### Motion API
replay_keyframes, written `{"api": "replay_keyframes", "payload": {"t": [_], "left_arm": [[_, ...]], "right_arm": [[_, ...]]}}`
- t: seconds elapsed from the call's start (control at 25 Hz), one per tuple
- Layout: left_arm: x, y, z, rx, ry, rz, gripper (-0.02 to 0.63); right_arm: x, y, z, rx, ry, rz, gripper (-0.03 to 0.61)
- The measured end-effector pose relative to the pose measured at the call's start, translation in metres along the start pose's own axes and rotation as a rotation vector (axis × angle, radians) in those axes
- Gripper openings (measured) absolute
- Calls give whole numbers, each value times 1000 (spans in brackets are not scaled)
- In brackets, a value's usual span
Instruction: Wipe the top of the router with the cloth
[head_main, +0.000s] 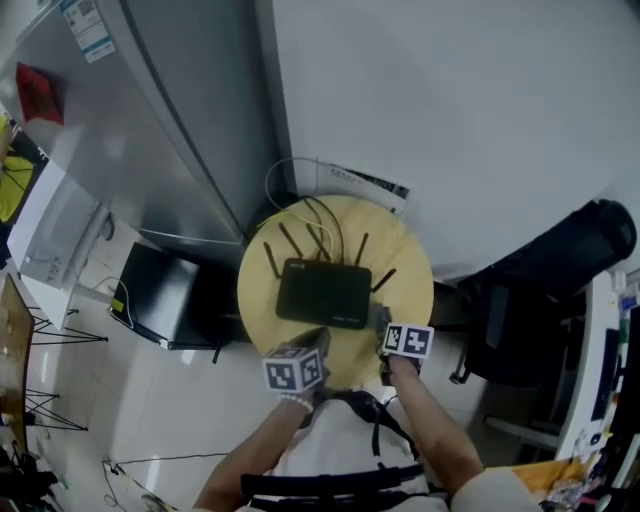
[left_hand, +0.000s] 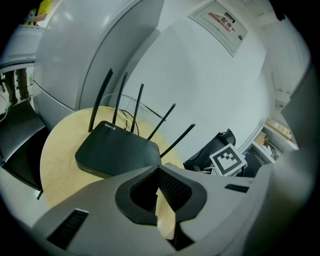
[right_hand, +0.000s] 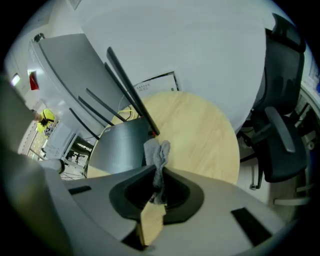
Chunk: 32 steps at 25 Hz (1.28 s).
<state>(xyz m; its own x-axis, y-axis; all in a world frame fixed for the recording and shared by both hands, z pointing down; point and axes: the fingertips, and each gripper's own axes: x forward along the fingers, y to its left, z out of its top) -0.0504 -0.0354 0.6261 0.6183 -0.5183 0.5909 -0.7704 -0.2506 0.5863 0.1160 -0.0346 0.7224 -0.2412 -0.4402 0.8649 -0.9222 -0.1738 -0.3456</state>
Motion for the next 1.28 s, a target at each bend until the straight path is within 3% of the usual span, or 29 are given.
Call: {"api": "replay_keyframes", "payload": {"t": [0.16,0.48,0.84,1.28], "left_arm": [[-7,2,-4,10,11,29,-2],[-20,19,-16,-13,18,75,-2],[-26,24,-15,-5,30,91,-2],[-21,13,-13,18,30,76,-2]], "right_arm": [[15,-3,5,-12,20,38,46],[46,11,17,-291,8,72,44],[46,20,20,-262,-43,167,44],[20,33,-31,-272,-9,236,44]]}}
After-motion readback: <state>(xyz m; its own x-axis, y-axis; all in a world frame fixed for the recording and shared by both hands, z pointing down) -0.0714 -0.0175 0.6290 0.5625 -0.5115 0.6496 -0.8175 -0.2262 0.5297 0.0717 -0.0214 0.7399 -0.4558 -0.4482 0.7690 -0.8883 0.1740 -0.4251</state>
